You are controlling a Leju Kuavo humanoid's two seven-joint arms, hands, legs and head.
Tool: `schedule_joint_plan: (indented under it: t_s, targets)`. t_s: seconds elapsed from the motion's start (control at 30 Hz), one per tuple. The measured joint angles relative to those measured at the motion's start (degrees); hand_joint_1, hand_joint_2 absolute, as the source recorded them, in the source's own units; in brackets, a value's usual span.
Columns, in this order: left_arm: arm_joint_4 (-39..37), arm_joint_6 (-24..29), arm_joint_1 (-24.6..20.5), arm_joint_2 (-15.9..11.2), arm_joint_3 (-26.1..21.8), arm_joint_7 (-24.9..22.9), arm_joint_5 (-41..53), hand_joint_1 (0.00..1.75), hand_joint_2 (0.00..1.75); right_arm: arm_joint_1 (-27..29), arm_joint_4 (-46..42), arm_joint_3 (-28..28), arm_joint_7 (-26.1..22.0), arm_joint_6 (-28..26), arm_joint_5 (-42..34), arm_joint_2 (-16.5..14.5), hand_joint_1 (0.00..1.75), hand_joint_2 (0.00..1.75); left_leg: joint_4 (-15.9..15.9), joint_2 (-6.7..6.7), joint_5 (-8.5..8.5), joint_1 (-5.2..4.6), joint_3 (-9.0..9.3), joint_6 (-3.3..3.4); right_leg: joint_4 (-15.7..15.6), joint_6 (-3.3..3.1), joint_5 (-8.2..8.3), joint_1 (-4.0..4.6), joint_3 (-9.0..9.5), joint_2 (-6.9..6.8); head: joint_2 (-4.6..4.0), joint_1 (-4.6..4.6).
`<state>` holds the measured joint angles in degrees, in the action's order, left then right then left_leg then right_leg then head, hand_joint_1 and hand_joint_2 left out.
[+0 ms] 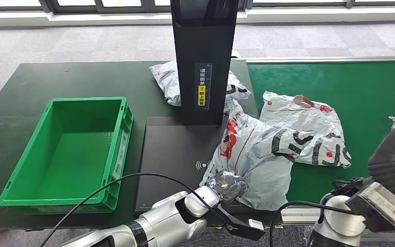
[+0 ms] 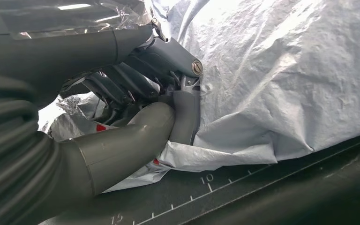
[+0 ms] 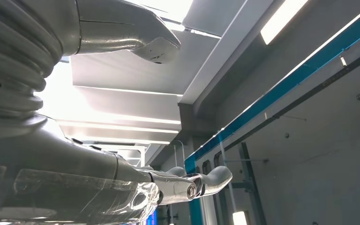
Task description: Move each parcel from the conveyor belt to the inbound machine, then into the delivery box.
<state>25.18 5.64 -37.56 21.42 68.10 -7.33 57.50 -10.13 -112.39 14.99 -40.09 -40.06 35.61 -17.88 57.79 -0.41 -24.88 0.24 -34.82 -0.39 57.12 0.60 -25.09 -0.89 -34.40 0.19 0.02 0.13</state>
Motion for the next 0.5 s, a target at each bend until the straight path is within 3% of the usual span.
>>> schedule_joint_plan:
  t_s: [0.13, 0.2, 0.37, 0.5]
  targets:
    - [-0.19, 1.08, -0.16, 0.00, 0.27, -0.85, 0.77, 1.75, 1.75, 0.00, 0.00, 0.00, 0.00, 0.00, -0.10, 0.00, 0.00, 1.75, 0.00, 0.00, 0.00, 0.00, 0.00, 0.00, 0.00, 0.00, 0.00, 0.00, 0.00, 0.00, 0.00, 0.00]
    - [-0.36, 4.57, -0.21, 0.00, 0.66, -2.45, 2.10, 1.75, 1.75, 0.01, 0.00, 0.01, 0.00, 0.00, -0.22, 0.00, 0.00, 1.75, 0.00, 0.01, 0.00, 0.00, 0.01, 0.00, 0.00, 0.00, 0.00, 0.00, -0.01, 0.01, 0.00, 0.00]
    - [-0.60, 23.84, -0.54, -0.03, 0.95, -8.34, 5.70, 1.75, 1.75, 0.16, -0.52, 0.38, 0.00, -0.02, -0.80, 0.00, 0.00, 1.75, 0.00, 0.00, 0.01, 0.00, 0.01, 0.00, 0.00, 0.00, 0.00, 0.00, -0.02, 0.00, 0.00, -0.01]
    - [-0.03, 32.74, -1.05, -0.11, -0.06, -11.37, 8.15, 1.75, 1.75, 0.22, -0.77, 0.61, 0.00, -0.02, -1.05, 0.00, 0.00, 1.75, 0.00, 0.01, 0.01, 0.00, 0.00, -0.01, 0.01, 0.00, 0.00, -0.01, -0.03, 0.03, 0.00, 0.00]
